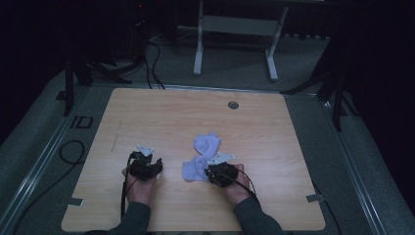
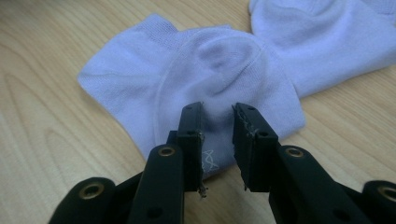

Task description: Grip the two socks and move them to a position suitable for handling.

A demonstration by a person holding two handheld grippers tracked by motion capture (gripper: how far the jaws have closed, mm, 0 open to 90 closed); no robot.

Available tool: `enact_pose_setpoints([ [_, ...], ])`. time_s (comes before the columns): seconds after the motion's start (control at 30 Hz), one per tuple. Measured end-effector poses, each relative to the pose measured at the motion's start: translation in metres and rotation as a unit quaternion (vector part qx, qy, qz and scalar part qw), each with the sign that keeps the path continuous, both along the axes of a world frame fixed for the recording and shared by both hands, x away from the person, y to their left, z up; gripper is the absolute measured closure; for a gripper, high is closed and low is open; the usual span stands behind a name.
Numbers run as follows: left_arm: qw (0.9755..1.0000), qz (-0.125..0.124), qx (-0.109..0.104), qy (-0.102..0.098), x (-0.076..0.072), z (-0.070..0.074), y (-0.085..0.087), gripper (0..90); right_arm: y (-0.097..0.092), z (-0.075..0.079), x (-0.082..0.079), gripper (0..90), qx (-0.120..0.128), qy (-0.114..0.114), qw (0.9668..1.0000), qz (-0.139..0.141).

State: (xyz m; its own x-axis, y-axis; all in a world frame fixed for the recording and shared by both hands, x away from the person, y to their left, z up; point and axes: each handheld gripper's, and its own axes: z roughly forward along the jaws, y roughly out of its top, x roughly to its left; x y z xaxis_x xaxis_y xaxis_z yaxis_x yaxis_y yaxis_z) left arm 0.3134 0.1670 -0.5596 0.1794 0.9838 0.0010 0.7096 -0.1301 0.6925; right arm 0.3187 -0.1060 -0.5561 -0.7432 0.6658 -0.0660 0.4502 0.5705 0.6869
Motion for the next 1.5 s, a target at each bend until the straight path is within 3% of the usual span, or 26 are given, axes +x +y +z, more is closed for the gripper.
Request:
enact_pose_setpoints([
  [0.03, 1.0000, -0.006, 0.000, 0.001, -0.001, 0.000, 0.000, 58.1, -0.001, -0.001, -0.001, 72.5, 0.004, -0.001, 1.0000, 0.003],
  [0.2, 0.9993, -0.038, -0.004, 0.007, -0.003, 0.002, -0.005, 74.9, -0.003, -0.002, -0.005, 72.5, 0.014, -0.003, 0.9999, 0.008],
  [0.3, 0.9978, -0.065, -0.011, 0.012, -0.005, 0.002, -0.010, 82.9, -0.002, -0.003, -0.006, 72.5, 0.014, -0.003, 0.9998, 0.012],
  [0.37, 0.9978, -0.065, -0.011, 0.012, -0.005, 0.002, -0.010, 85.2, -0.002, -0.003, -0.006, 72.5, 0.014, -0.003, 0.9998, 0.013],
  [0.4, 0.9943, -0.097, -0.038, 0.021, -0.007, 0.003, -0.016, 85.2, -0.002, -0.003, -0.006, 72.5, 0.014, -0.003, 0.9998, 0.013],
  [0.43, 0.9924, -0.111, -0.047, 0.025, -0.007, 0.003, -0.019, 89.2, -0.002, -0.003, -0.006, 72.5, 0.014, -0.002, 0.9998, 0.014],
  [0.53, 0.9875, -0.146, -0.055, 0.021, -0.011, 0.006, -0.028, 89.6, -0.001, -0.003, -0.006, 72.5, 0.014, -0.004, 0.9997, 0.017],
  [0.77, 0.9775, -0.203, -0.057, 0.005, -0.018, 0.007, -0.047, 89.6, 0.001, -0.003, -0.007, 72.6, 0.014, -0.004, 0.9995, 0.028],
  [0.9, 0.9733, -0.223, -0.053, 0.007, -0.020, 0.005, -0.056, 89.6, 0.002, -0.003, -0.009, 72.6, 0.013, -0.005, 0.9993, 0.035],
  [1.0, 0.9723, -0.229, -0.044, 0.016, -0.020, 0.001, -0.060, 89.6, 0.002, -0.003, -0.009, 72.5, 0.014, -0.003, 0.9992, 0.037],
  [1.5, 0.9735, -0.224, -0.043, 0.014, -0.022, 0.000, -0.060, 89.7, -0.005, 0.003, -0.006, 69.6, -0.002, 0.010, 0.9993, 0.037],
])
